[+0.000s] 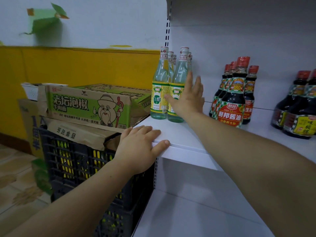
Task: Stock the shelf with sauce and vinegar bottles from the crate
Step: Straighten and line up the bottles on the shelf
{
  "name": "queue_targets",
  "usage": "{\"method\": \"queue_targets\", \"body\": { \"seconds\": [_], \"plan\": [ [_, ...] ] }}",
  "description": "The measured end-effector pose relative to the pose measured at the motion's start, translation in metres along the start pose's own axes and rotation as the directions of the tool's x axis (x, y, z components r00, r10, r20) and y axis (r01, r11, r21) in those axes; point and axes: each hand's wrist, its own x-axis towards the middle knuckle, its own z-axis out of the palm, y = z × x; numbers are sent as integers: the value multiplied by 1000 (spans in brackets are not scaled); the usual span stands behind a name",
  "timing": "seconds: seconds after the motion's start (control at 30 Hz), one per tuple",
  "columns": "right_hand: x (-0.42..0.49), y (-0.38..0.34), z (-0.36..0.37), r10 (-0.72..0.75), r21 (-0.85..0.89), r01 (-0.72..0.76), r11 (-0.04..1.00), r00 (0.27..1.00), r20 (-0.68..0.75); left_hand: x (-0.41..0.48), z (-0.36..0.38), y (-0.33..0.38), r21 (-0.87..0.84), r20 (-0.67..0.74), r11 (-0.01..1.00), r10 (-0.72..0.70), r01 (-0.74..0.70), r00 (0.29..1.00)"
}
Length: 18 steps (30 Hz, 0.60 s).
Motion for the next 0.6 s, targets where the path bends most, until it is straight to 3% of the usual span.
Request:
{"method": "queue_targets", "body": {
  "seconds": [0.1, 0.2, 0.47, 0.53, 0.6],
  "plan": [
    [2, -14, 6, -150, -194, 150, 970, 989, 13, 0, 1, 0, 6, -4, 1000, -6, 6, 1000],
    [3, -23, 15, -74, -216, 86, 973, 995, 63, 0, 2, 0, 4, -20, 1000, -10, 10, 1000],
    [2, -22, 21, -88, -172, 93, 981, 995, 38, -1, 2, -1, 0, -21, 1000, -2, 2, 1000],
    [3, -19, 18, -99, -92, 100, 991, 995, 14, -1, 2, -1, 0, -14, 1000, -2, 2, 1000],
    [8, -12, 13, -19, 86, 21, 996, 999, -32, -1, 1, -1, 2, -12, 1000, 4, -4, 1000]
  ]
}}
